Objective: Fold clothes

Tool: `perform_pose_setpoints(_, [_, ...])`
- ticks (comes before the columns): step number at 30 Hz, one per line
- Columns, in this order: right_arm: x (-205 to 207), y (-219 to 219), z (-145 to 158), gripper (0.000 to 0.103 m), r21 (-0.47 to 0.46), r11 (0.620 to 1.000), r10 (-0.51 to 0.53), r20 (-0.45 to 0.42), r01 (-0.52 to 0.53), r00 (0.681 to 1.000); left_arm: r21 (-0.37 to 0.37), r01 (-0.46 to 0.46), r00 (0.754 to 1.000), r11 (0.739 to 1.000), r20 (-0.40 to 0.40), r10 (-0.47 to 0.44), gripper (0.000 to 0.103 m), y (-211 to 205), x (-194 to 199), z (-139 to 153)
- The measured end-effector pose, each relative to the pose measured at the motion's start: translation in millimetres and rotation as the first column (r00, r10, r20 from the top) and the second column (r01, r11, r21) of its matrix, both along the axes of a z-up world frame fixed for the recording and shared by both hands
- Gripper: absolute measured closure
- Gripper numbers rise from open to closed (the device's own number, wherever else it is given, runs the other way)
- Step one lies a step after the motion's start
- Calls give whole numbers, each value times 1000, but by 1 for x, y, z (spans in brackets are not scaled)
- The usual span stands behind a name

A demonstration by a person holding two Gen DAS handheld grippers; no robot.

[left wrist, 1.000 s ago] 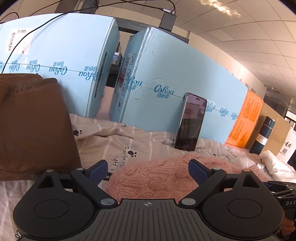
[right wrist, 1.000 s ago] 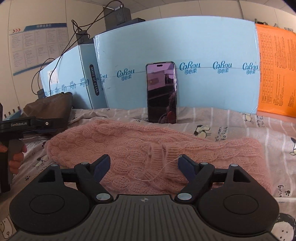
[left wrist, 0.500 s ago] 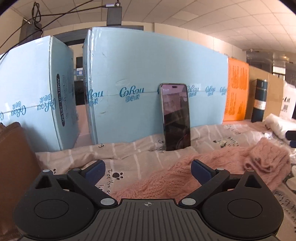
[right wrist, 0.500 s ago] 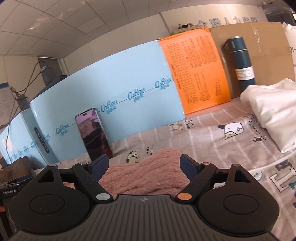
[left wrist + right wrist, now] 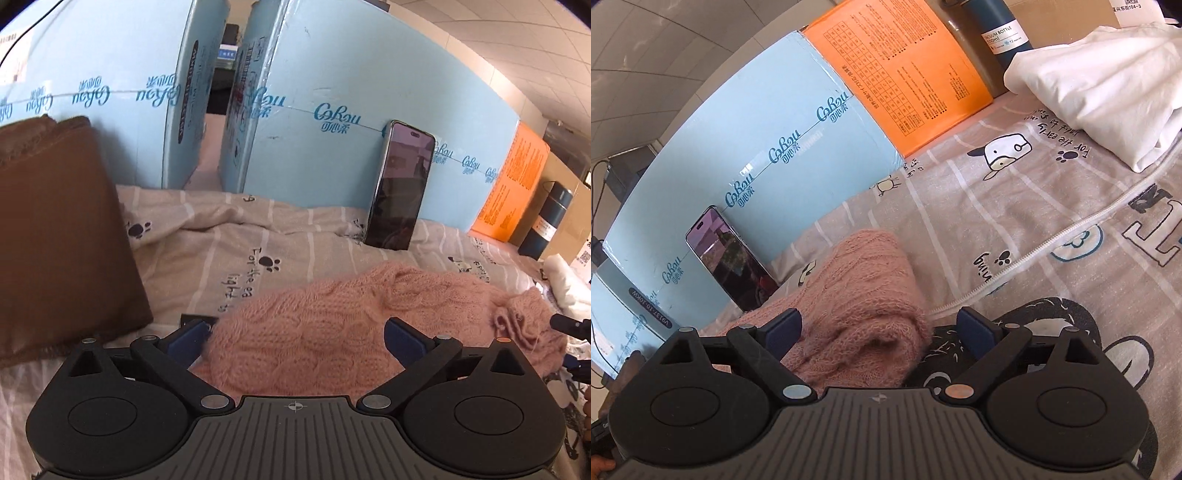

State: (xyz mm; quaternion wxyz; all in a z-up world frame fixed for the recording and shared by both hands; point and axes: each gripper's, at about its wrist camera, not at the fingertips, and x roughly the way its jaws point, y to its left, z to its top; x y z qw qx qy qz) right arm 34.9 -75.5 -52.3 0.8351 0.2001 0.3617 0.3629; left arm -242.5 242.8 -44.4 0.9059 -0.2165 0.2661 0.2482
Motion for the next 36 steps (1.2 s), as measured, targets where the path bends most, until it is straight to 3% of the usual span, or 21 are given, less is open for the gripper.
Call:
perform_pose_setpoints(4, [3,18,3,12,0,1000,-3,1,3,1000,-41,9,1000,999,5,-9,0,0,-7,-9])
perform_pose_setpoints(6, [3,31,5,18,-17,1000,-2,19,2,1000,-66,16,1000,998,9,-15,0,2,-5,-15])
perform_pose_setpoints(8, [-2,40,3,40,-35,999,18,40,-16,999,-56,22,1000,998,10,-22,0,0,-4,-17])
perform_pose_setpoints(14, [-16,36,7,68,-29,999,43,171,-39,984,-65,66,996,996,61,-62,0,-3,-5,-19])
perform_pose_setpoints(18, [-21,24,18,72,-1,1000,12,268,-12,963,-53,123,989,991,84,-119,0,-11,0,-19])
perform_pose_setpoints(23, [-14,9,24,77,18,998,-69,288,66,955,-25,188,977,982,109,-185,0,-22,5,-20])
perform_pose_setpoints(26, [-11,1,25,77,16,992,-126,306,128,944,-36,268,951,963,172,-259,0,-28,5,-19])
perform_pose_setpoints(29, [-9,-5,26,77,10,982,-181,327,188,928,-58,382,897,923,265,-354,0,-35,3,-16])
perform_pose_setpoints(31, [-8,-9,26,77,6,974,-217,341,229,915,-44,392,886,919,285,-365,0,-37,2,-15])
perform_pose_setpoints(36, [-5,-19,26,77,0,945,-303,377,327,875,-25,281,932,959,247,-267,0,-33,0,-14])
